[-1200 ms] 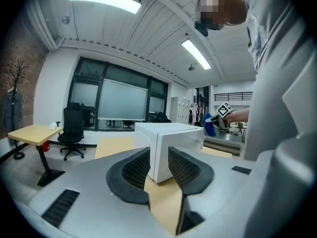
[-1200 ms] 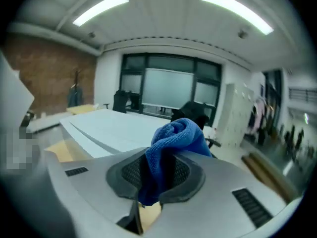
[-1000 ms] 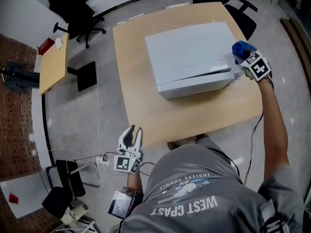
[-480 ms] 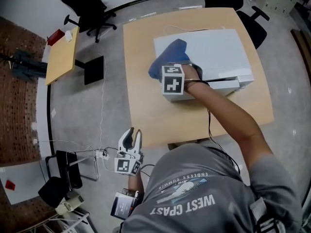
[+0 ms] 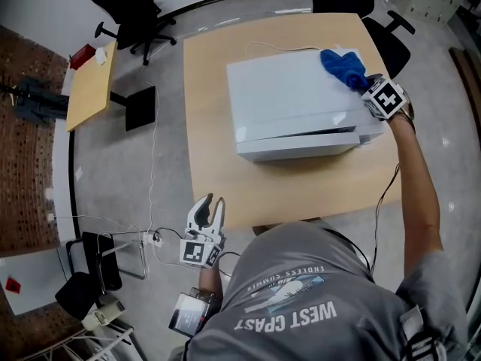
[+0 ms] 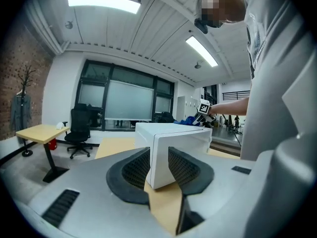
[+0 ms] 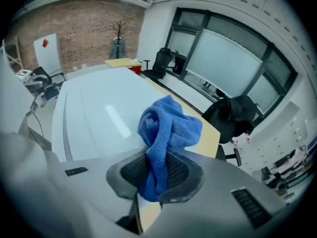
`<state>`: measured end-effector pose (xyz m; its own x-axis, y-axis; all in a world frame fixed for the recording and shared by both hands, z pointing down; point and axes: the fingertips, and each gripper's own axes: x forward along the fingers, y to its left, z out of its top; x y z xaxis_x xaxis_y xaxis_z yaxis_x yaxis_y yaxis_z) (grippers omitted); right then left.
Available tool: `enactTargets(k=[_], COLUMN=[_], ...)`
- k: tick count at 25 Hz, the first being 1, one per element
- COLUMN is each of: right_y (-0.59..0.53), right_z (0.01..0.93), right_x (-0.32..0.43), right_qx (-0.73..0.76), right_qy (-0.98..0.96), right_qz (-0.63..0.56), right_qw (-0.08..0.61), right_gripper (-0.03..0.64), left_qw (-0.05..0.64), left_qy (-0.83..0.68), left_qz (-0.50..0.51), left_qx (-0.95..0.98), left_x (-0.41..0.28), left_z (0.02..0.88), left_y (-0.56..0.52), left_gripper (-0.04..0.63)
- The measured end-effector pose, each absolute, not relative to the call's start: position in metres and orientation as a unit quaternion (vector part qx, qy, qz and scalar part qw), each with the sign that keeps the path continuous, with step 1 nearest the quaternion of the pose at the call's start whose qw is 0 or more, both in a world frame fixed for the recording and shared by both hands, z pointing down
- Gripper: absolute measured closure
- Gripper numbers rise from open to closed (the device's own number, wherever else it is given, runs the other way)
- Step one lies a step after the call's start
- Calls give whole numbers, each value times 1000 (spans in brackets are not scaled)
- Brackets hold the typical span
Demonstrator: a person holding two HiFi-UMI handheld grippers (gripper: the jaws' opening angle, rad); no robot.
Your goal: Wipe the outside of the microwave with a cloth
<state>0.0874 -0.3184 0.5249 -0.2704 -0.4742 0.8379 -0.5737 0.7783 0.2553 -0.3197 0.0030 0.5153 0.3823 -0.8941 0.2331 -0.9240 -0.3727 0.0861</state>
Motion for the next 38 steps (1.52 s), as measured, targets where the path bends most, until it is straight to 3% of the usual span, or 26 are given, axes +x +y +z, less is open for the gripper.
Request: enactTargets(k=[3,6,10,17,21,26,34,36,38], right_y=[-332,-348,-356,-302,-275,-311,-355,-346,-347], right_z=[531,524,513,520,526,537,534,527,502], right_x=[115,79,-27,-243,-295,-235,38,99,149], right_qx=[326,294,207,23,-23,57,297,341,384], right_qy=[-780,-792,-849,-854,-863,-875,-817,-831,-850], right_qz=[37,-7,-45,-140,-156,-80,54,146,264], right_qw=[532,535,485,500,481,474,491,414,244], right_gripper=[555,555,555,555,555,555,555,555,555], left_qw=[103,102,101,114,122,119,124,127,125], left_qy=[-549,-552,-565,-606,-611,-594,-534,-533,-534], left_qz=[76,79,85,89,86,74,75,72,78], left_qx=[826,824,815,782,777,792,833,833,832], left_x=[-306,-293,-273,-272,-283,-315,-320,-312,-298], left_z=[517,514,507,512,520,538,565,558,551], left_y=[-6,-10,-6,18,28,21,-10,-14,-21], left_gripper=[466,466,466,466,466,466,466,466,466])
